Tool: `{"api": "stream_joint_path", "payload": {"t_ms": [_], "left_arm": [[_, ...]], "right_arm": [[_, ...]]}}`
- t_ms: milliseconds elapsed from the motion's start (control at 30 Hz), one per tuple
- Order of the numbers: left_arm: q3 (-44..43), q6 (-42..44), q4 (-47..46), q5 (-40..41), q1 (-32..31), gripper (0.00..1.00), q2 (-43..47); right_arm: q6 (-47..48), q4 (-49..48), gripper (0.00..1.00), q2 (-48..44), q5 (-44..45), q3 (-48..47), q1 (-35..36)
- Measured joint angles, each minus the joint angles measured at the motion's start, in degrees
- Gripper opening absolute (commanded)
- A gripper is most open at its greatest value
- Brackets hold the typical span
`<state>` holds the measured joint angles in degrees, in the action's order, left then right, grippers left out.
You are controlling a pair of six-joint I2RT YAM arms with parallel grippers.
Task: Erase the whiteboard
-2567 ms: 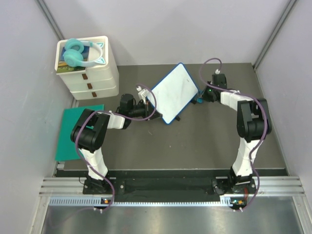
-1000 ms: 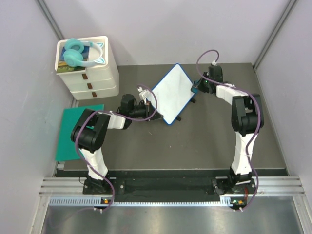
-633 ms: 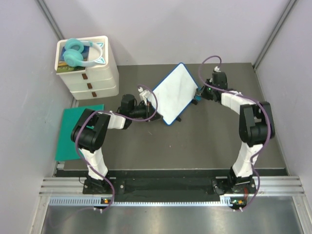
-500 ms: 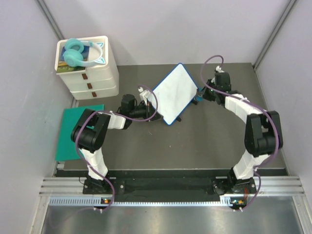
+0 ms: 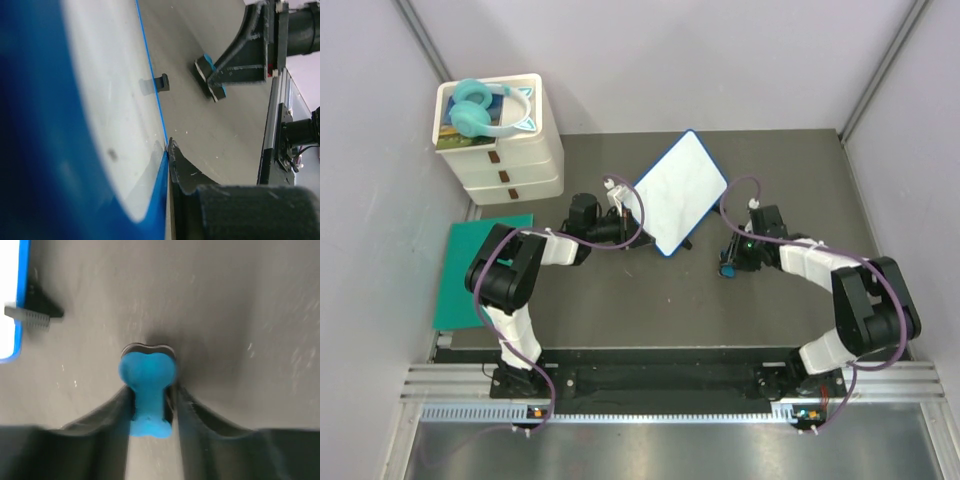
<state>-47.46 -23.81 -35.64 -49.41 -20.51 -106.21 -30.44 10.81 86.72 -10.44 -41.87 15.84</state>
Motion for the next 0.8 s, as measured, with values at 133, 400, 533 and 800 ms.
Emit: {"api": "stream_joint_path", "payload": {"t_ms": [133, 400, 533, 800], "left_arm": [[-0.24, 0.13, 0.96, 0.00, -0.02, 0.00, 0.26], [-0.39, 2.54, 5.40, 0.85, -0.24, 0.05, 2.49], [-0.37, 3.52, 7.23, 1.33, -0.48, 0.12, 3.52], [-0.37, 3.58, 7.48, 1.68, -0.59, 0.13, 3.74]], "right_arm": [[0.44, 0.15, 0.85, -3.76, -0.35, 1.88, 0.98], [1.49, 2.64, 0.92, -7.58, 3.15, 1.11, 1.01], [1.90, 3.32, 0.88, -7.39, 5.09, -2.64, 1.01], [2.45, -0.24, 0.50, -0.92, 8.33, -9.66, -1.46]]}}
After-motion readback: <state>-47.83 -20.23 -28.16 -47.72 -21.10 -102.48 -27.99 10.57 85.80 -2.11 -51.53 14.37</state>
